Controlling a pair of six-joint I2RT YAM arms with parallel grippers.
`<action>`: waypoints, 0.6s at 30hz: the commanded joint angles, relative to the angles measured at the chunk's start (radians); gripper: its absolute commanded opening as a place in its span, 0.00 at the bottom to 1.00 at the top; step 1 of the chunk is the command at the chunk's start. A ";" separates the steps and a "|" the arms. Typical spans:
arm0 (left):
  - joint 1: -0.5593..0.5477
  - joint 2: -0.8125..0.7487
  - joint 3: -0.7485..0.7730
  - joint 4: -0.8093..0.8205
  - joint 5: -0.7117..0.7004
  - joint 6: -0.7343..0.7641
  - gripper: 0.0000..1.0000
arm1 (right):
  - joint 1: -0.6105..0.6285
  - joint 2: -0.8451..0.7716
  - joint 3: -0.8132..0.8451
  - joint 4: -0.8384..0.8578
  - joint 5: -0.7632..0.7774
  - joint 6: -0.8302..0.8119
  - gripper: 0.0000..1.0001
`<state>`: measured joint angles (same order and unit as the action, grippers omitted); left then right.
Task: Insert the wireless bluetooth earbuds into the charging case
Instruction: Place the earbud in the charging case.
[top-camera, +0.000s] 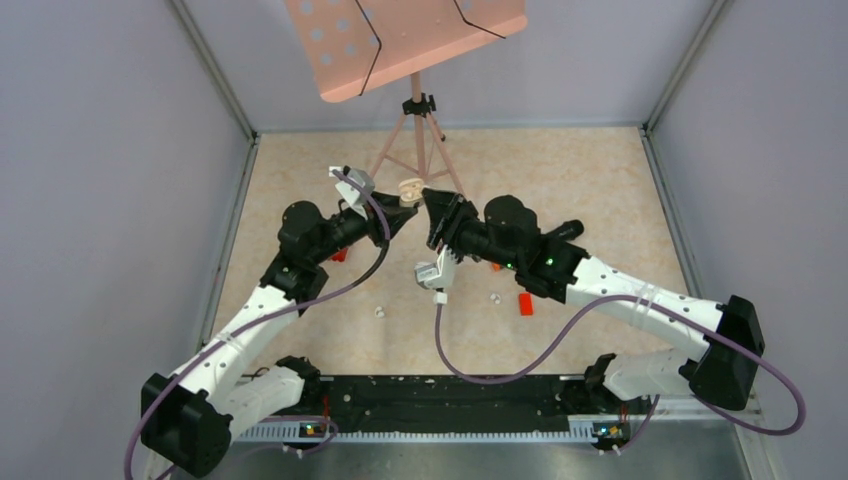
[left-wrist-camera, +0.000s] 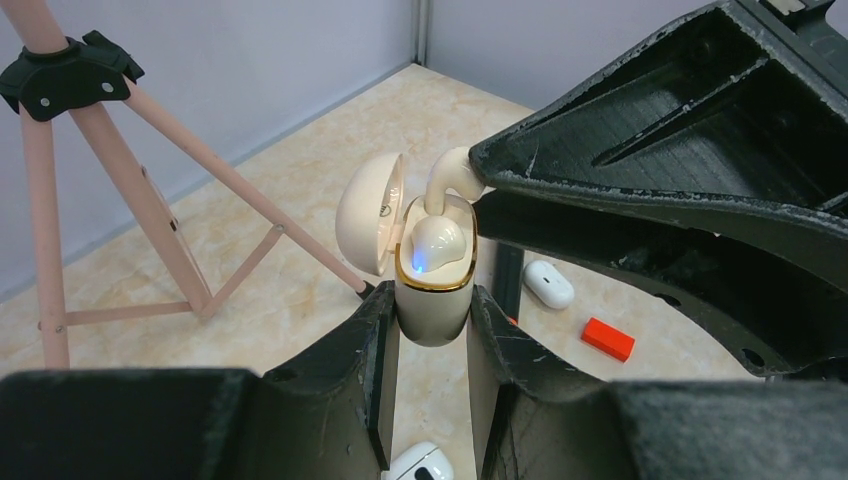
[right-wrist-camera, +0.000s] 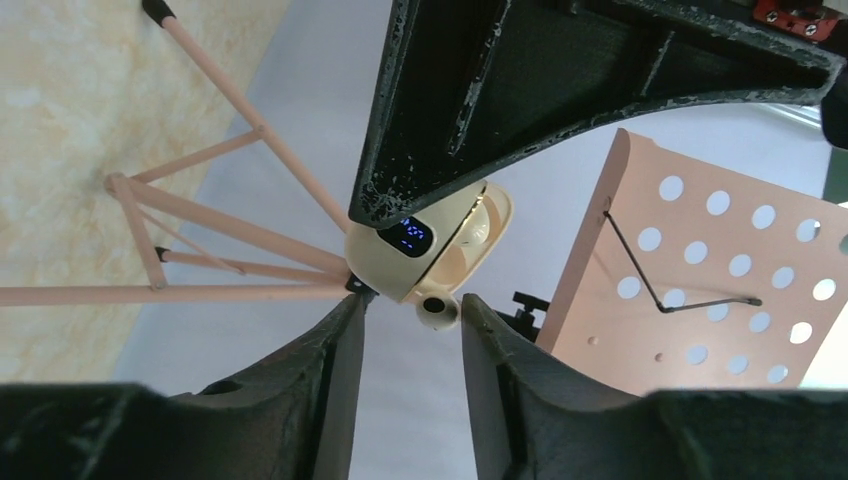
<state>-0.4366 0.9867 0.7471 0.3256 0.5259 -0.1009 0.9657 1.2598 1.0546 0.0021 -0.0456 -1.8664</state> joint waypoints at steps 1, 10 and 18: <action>0.000 -0.014 -0.024 0.112 0.011 0.025 0.00 | 0.001 -0.025 0.037 -0.043 -0.017 0.014 0.43; 0.001 0.001 -0.061 0.174 0.054 0.042 0.00 | 0.001 -0.075 0.147 -0.152 -0.022 0.251 0.61; 0.000 0.012 -0.081 0.185 0.147 0.132 0.00 | -0.076 0.045 0.593 -0.722 -0.205 0.854 0.63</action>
<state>-0.4366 0.9947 0.6777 0.4435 0.6037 -0.0402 0.9501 1.2457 1.4090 -0.3935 -0.1097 -1.3952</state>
